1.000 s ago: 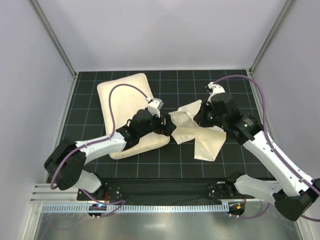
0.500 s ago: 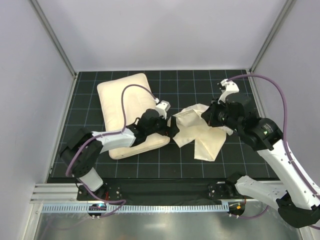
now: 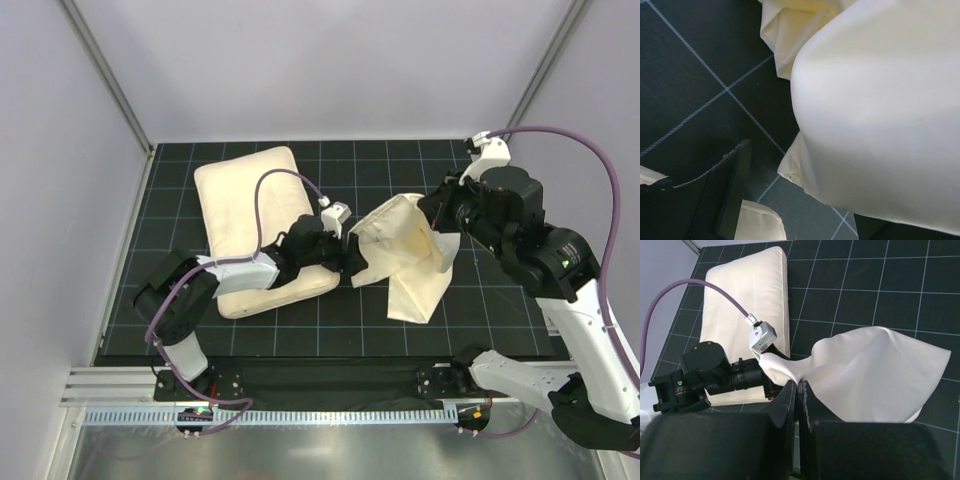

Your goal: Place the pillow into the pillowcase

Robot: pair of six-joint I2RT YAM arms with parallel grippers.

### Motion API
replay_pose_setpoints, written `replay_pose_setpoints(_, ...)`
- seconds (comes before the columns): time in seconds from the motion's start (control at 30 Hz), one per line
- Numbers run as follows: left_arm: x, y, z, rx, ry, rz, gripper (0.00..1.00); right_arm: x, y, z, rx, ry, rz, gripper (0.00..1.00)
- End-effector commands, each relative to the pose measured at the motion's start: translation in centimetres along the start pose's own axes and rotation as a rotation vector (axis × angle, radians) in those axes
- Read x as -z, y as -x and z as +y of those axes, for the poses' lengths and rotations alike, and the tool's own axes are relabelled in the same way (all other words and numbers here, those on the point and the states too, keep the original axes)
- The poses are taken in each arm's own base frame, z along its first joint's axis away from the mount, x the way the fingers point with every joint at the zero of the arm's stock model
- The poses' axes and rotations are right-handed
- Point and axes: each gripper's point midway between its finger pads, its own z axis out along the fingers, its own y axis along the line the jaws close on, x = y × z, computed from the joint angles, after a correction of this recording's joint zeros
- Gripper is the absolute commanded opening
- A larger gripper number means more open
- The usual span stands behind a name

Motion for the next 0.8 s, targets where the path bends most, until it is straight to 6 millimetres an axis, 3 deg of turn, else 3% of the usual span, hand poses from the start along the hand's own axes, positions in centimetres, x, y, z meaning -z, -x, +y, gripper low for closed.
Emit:
replay_pose_setpoints(0.0, -0.6, 1.5, -2.3, 0.005, -0.101, -0.031, 0.76, 0.9, 2.5, -0.2, -0.008, -0.023, -0.076, 0.04)
replay_pose_setpoints(0.2, -0.6, 1.5, -2.9, 0.003, -0.117, -0.029, 0.67, 1.2, 4.6, -1.5, -0.037, -0.096, -0.129, 0.04)
replay_pose_setpoints(0.3, -0.4, 1.6, -3.0, -0.007, -0.121, -0.032, 0.53, 1.4, 5.9, -1.5, -0.057, -0.094, -0.159, 0.04)
replay_pose_setpoints(0.4, -0.3, 1.5, -3.1, -0.016, -0.128, -0.026, 0.24, 1.4, 6.9, -1.4, -0.07, -0.09, -0.18, 0.04)
replay_pose_setpoints(0.43, -0.2, 1.6, -3.3, -0.018, -0.132, -0.024, 0.06, 1.3, 7.3, -1.4, -0.073, -0.089, -0.186, 0.04)
replay_pose_setpoints(0.47, -0.1, 1.7, -3.4, -0.021, -0.136, -0.026, 0.0, 1.3, 7.3, -1.3, -0.076, -0.083, -0.184, 0.04)
replay_pose_setpoints(0.67, 2.3, 3.4, -3.5, -0.051, -0.084, -0.095, 0.0, 1.9, 8.6, -2.9, -0.104, -0.117, -0.23, 0.04)
replay_pose_setpoints(0.77, 4.6, 5.3, -2.3, -0.036, 0.061, -0.12, 0.0, 3.2, 10.0, -3.8, -0.093, -0.144, -0.284, 0.04)
